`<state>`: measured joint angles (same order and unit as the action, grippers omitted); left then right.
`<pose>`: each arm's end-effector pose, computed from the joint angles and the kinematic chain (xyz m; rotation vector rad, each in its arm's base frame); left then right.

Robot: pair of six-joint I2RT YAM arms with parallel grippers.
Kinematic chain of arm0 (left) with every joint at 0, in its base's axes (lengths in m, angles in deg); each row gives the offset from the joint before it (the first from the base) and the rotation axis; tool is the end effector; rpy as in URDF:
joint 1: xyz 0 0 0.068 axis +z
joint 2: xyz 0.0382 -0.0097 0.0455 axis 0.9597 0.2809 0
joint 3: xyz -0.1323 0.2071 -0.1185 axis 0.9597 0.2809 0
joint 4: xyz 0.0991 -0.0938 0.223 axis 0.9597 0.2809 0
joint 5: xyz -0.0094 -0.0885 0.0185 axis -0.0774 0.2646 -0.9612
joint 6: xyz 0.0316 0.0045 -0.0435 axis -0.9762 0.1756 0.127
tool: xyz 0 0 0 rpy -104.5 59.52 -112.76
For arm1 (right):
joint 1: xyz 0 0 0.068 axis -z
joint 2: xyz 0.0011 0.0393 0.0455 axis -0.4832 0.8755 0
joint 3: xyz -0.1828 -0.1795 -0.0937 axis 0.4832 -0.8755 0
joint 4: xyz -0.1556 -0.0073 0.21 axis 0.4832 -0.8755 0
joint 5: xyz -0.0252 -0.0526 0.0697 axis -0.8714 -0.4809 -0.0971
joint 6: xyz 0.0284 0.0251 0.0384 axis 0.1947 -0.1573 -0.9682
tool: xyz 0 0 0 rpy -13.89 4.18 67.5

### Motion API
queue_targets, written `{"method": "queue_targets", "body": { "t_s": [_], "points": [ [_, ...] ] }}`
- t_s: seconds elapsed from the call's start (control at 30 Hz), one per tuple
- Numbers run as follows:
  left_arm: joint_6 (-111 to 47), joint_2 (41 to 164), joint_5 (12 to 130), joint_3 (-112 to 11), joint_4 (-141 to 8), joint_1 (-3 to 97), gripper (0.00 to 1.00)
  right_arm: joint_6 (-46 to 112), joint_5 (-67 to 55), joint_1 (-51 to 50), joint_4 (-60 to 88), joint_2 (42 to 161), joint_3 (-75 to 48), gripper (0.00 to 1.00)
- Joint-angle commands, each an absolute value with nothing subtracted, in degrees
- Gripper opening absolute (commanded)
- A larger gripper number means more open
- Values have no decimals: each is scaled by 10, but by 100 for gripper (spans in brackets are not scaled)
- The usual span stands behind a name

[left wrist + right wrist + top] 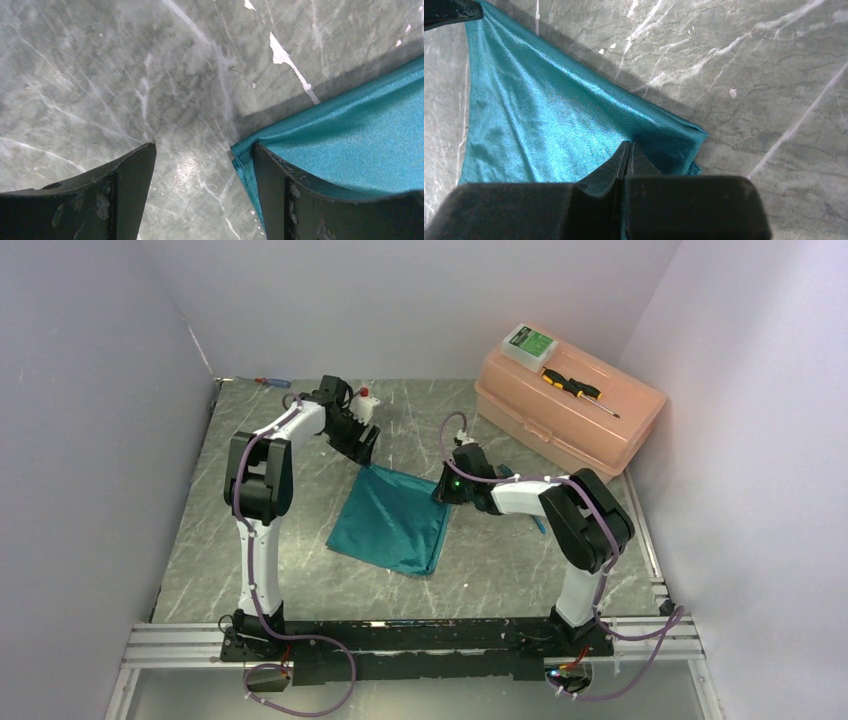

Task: Fold the napkin into a case and place the utensils inside
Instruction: Smooth out the lower triangle-folded napkin at the center of the board.

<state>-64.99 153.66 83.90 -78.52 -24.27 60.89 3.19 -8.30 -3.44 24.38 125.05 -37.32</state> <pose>0.4522 -0.1159 0.1691 0.8777 2.5319 -0.4635 0.3046 0.1965 0.1377 0.0421 2.4154 0.6912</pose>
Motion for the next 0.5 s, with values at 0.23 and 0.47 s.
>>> {"method": "queue_targets", "body": {
  "t_s": [0.23, 0.47],
  "points": [
    [-609, 1538, 812, -816, -227, 607, 94, 51, -82, -26, 264, 1236, -390, 0],
    [-611, 1437, 852, -833, -174, 611, 94, 151, -117, -65, 215, 1131, -371, 25]
  ]
}}
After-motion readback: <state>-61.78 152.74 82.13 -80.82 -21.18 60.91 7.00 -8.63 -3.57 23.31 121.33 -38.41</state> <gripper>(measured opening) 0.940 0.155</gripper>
